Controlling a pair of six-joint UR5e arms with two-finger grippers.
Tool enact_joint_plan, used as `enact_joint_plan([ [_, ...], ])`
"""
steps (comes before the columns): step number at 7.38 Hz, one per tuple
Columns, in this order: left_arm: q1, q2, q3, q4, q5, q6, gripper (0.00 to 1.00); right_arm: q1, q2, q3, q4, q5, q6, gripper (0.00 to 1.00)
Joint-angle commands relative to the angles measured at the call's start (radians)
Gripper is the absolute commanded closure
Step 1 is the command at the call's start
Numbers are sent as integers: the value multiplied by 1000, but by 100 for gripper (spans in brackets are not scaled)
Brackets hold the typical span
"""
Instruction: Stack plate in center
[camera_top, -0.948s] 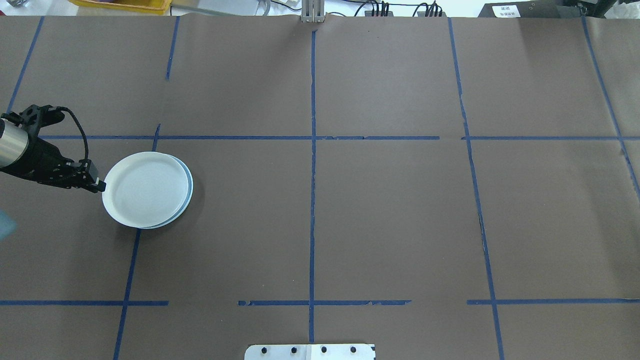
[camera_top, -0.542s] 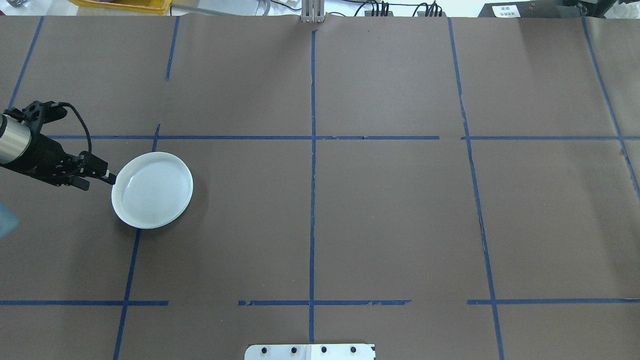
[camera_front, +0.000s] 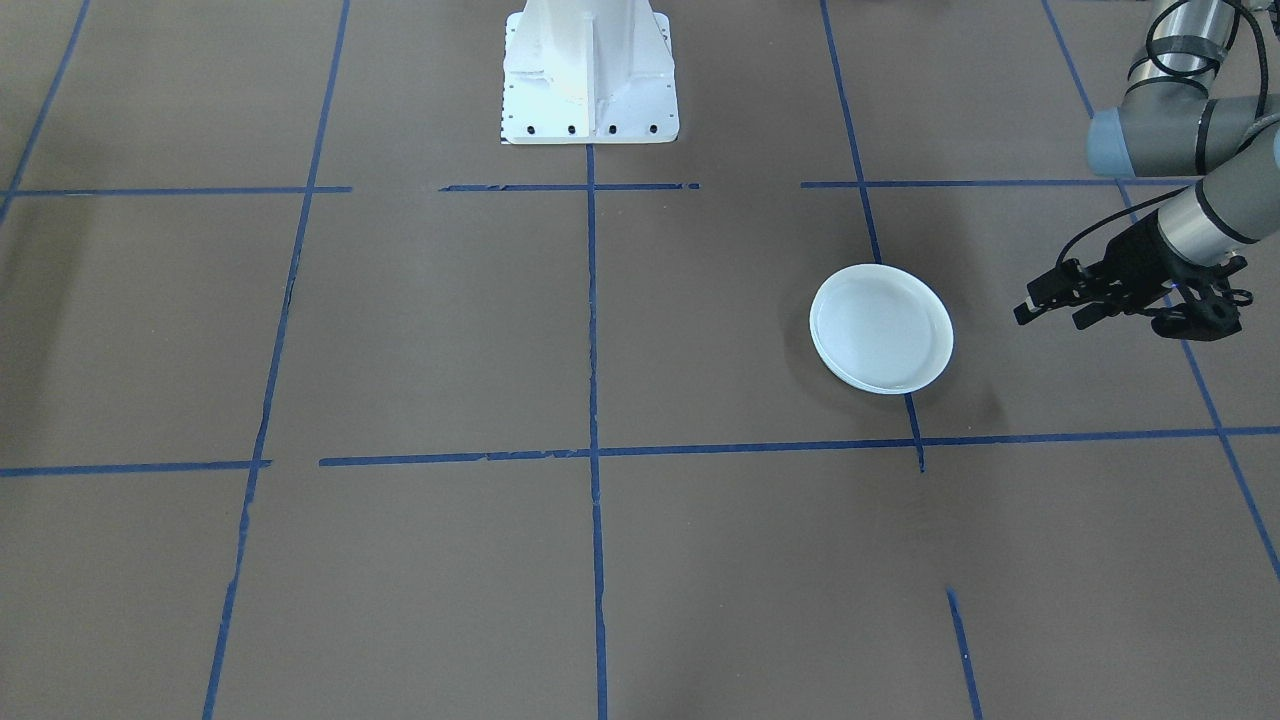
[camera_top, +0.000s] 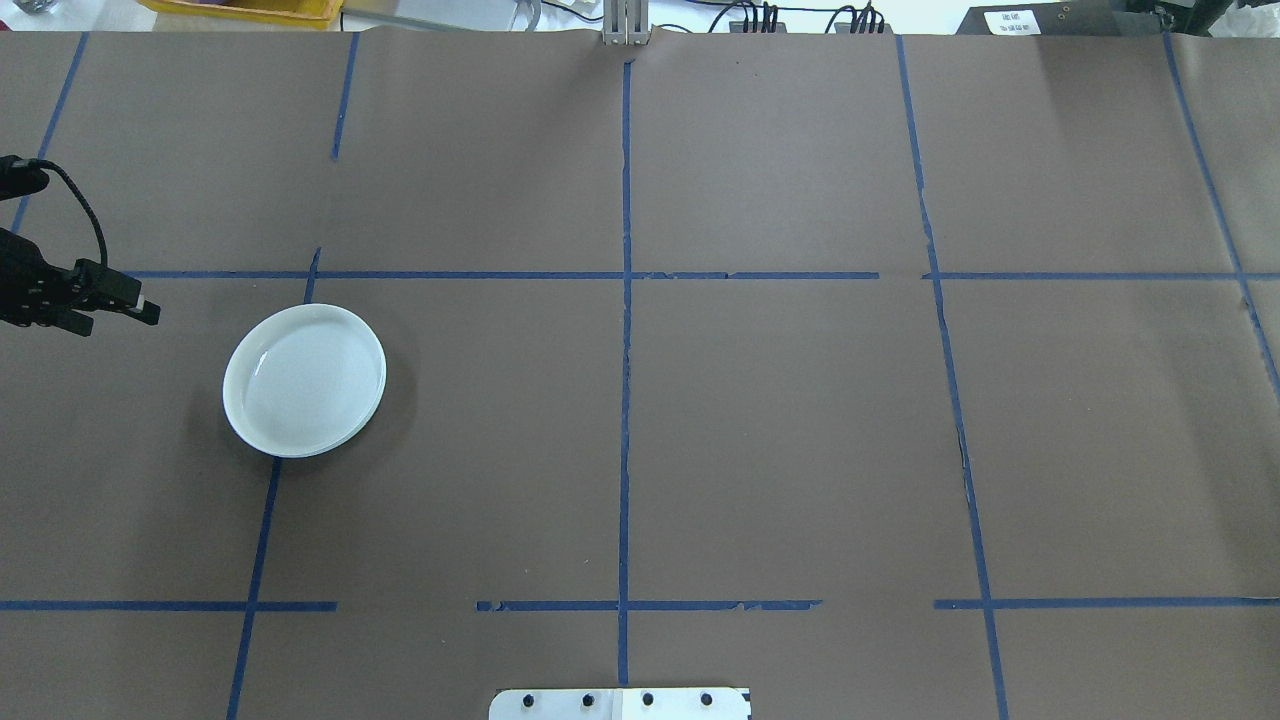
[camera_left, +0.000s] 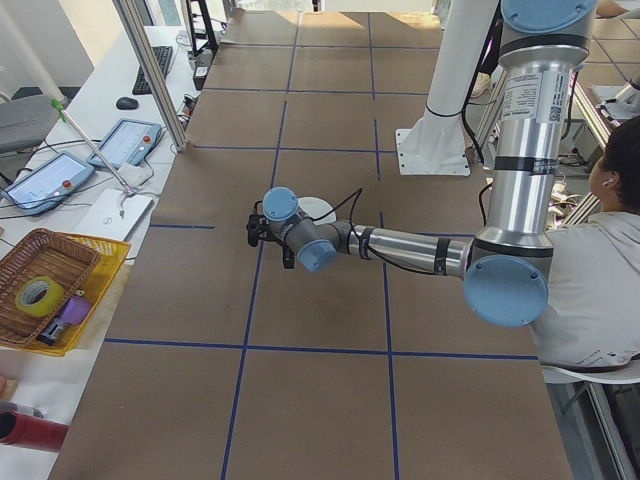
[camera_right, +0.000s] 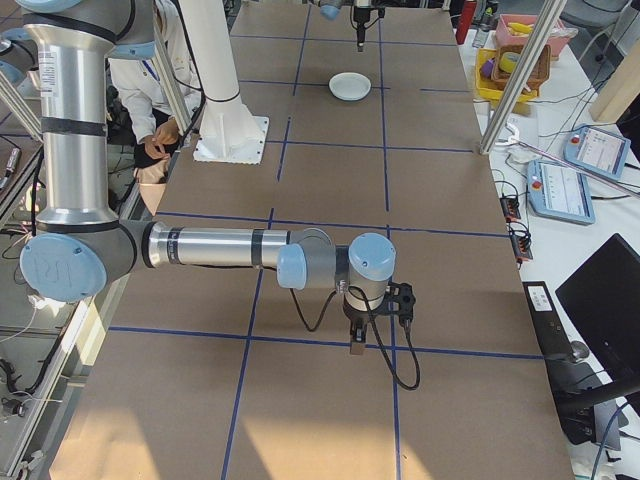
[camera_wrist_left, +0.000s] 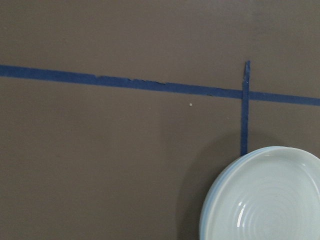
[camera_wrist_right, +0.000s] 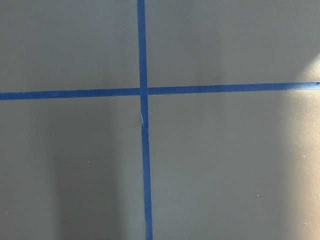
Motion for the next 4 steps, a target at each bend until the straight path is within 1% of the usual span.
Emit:
enact_joint_plan([
  [1,-128,8,-7,224,72,347,0,0,0,0,0,0,-1,0],
  [3,-264,8,-18,451,72,657,0,0,0,0,0,0,0,0],
  [4,-310,13,-14,528,72,793,0,0,0,0,0,0,-1,0],
])
